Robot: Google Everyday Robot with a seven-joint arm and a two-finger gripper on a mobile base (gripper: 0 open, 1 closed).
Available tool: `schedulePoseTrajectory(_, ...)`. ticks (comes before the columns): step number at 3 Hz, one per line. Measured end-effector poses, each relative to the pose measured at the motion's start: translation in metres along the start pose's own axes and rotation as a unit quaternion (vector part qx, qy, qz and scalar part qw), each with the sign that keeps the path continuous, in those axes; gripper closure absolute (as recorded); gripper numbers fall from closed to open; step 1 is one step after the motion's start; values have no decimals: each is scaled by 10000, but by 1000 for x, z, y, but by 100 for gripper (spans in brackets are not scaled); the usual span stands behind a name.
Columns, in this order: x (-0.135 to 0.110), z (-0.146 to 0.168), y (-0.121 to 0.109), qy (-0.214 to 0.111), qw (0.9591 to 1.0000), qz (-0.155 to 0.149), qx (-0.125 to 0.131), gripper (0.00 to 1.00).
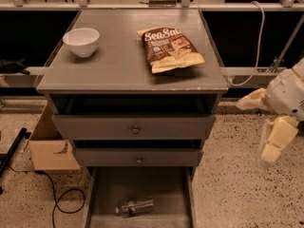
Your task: Pick water bottle from bottom drawer and place on counter
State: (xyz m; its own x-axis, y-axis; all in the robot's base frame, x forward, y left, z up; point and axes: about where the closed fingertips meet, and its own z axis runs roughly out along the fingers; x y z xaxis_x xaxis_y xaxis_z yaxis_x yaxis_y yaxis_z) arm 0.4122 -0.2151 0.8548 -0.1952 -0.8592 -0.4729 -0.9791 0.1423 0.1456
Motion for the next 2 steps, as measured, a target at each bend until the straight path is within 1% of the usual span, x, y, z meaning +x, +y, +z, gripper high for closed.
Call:
schedulePoseTrajectory(1, 19, 31, -2, 861, 9961, -59, -168, 0)
schedulePoseTrajectory(2, 38, 52, -17, 1314, 9909, -93, -294, 0)
